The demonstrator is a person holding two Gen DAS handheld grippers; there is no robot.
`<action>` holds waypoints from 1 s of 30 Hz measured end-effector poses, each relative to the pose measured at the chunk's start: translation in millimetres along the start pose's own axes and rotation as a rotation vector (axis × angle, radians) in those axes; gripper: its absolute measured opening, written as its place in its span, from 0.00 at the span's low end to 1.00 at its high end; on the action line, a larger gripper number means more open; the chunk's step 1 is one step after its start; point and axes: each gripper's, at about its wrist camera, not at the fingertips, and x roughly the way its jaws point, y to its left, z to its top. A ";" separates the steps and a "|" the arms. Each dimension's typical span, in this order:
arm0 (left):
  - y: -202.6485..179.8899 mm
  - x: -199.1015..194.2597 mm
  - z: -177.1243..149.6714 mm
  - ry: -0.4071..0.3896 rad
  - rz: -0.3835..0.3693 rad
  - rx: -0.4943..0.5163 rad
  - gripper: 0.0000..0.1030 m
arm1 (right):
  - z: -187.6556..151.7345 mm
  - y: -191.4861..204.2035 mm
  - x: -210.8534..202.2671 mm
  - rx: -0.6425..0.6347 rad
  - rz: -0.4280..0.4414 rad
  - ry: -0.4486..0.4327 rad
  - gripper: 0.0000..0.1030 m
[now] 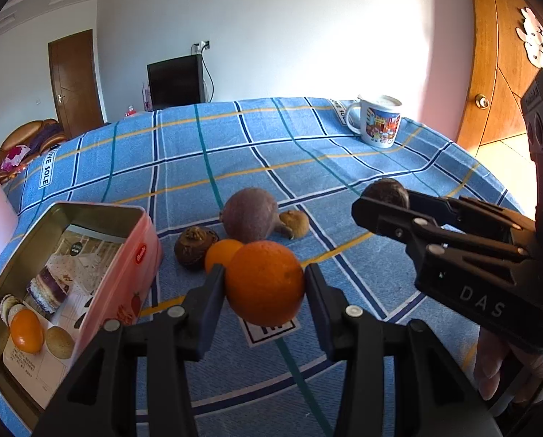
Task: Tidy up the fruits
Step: 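Grasp the dark brown passion fruit with the right tool while the left tool grasps an orange, then carry the orange and passion fruit toward the pink tin with both tools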
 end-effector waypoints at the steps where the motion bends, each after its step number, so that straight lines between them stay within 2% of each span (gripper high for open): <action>1: -0.3 -1.4 0.2 -0.008 0.006 0.003 0.45 | -0.1 1.0 -0.9 -0.004 0.006 -0.005 0.37; 30: 0.5 -34.0 -2.6 -0.185 0.081 0.002 0.45 | -3.9 11.7 -28.1 -0.057 0.022 -0.144 0.37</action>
